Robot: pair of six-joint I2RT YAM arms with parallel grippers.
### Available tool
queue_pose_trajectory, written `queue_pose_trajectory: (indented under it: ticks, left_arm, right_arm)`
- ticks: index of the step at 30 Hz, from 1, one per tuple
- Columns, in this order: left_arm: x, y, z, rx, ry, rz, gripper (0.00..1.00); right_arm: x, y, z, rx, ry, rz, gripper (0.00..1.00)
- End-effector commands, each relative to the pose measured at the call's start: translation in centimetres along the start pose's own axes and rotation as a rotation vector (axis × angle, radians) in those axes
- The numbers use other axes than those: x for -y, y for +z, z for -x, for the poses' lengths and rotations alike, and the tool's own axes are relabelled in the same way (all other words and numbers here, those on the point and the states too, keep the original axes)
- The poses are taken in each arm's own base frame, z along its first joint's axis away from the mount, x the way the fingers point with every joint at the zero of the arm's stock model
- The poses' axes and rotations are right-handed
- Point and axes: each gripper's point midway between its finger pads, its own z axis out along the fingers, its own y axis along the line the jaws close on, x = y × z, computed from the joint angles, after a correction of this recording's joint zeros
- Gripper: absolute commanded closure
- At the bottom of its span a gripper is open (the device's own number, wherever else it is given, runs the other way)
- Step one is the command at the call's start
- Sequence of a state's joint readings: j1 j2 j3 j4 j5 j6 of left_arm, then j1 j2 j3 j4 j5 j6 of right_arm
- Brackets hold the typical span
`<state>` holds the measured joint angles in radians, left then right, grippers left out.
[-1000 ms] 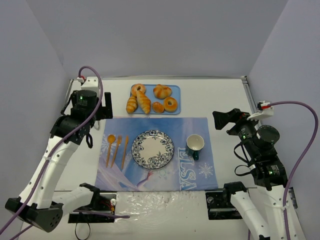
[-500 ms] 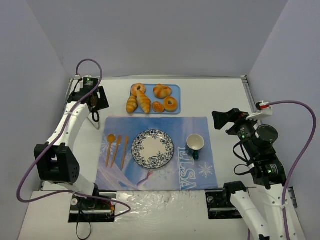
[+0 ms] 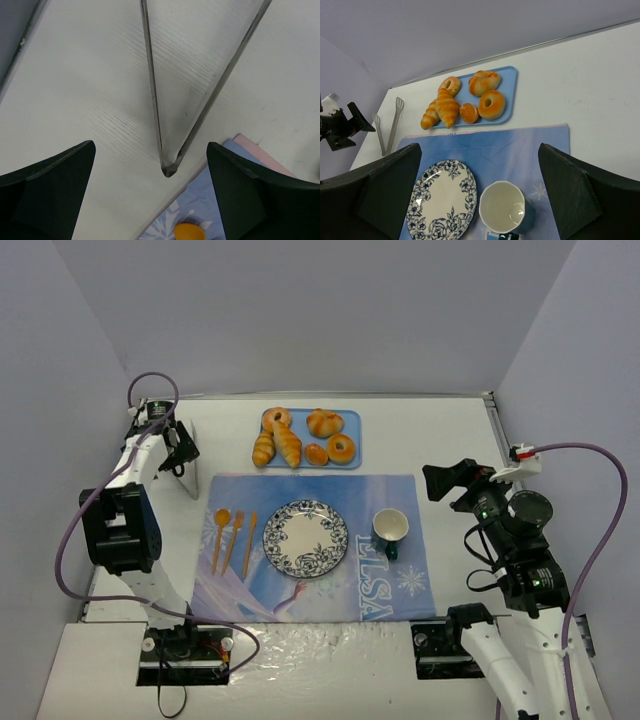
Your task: Place the bread
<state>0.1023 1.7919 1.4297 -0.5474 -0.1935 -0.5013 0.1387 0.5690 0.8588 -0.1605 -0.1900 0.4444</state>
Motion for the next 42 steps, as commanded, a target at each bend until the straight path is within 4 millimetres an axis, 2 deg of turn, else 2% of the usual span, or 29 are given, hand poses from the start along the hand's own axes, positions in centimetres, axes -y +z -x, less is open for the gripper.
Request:
queue_pose_trajectory:
  ticks: [1,13,25,42]
  left_arm:
    - [2.6,0.6,1.8,0.058,-0.031,-0.112,0.06]
    - [2.8,3.2,0.8,0.014,0.007,-0.094,0.05]
    - [3.0,4.9,0.5,-0.021,0.041,-0.073,0.05]
    - [1.4,6.7,1.0,-0.079,0.049,-0.027,0.06]
  right_arm:
    - [-1.0,0.6,1.5,0.063,-0.017,0.048,0.0]
    - [-0.5,1.6,0.9,0.057,-0.023,0.045,0.0]
    - [-0.3,1.4,0.9,0.065,-0.029,0.038,0.0]
    - [-0.1,1.5,0.6,0.058,-0.028,0.035,0.0]
